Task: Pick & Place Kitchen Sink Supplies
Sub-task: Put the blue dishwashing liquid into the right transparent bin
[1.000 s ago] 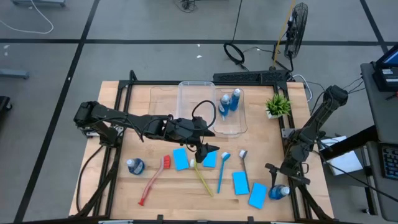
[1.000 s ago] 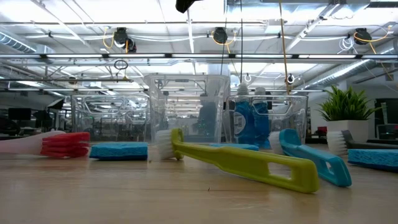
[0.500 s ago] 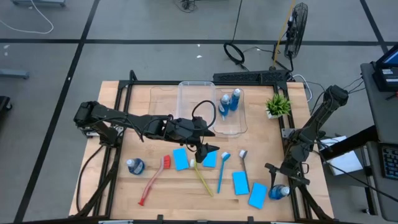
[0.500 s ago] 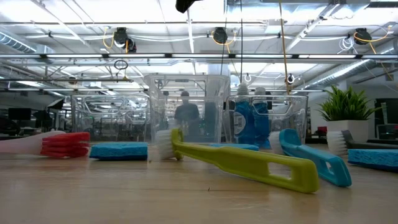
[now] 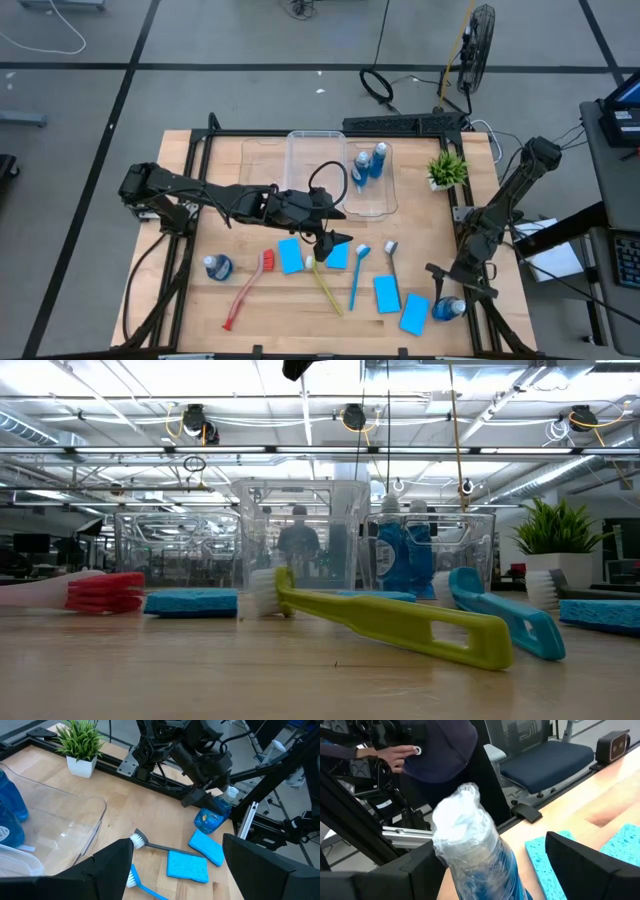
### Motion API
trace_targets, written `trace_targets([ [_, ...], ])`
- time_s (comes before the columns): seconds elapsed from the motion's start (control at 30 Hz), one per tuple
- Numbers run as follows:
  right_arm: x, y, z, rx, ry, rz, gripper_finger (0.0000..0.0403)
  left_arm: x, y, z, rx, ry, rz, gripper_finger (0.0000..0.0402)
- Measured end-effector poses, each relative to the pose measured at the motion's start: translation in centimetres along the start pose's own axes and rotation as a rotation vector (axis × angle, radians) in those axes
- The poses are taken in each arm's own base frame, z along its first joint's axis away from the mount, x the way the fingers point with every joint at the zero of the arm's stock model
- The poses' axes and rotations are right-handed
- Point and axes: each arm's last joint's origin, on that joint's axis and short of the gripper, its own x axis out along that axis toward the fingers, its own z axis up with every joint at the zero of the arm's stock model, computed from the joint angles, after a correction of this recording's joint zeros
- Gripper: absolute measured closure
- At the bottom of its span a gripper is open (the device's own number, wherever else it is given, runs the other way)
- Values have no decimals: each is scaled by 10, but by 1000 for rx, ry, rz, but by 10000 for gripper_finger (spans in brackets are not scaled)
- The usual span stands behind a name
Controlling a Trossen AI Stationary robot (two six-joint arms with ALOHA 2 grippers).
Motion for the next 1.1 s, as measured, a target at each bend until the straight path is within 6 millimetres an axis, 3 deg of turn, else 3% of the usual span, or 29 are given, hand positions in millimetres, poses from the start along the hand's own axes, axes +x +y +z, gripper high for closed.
trace_targets([
  [0.33, 2, 0, 2, -5, -14, 7, 93, 0, 0, 0, 1, 0, 0, 96],
  [0.7, 5, -2, -1, 10, 10, 3, 130, 0, 0, 0, 0, 0, 0, 96],
  [0.9, 5, -2, -1, 9, 15, 1, 165, 0, 0, 0, 0, 0, 0, 96],
  [1.1, 5, -2, -1, 9, 16, 2, 225, 0, 0, 0, 0, 0, 0, 96],
])
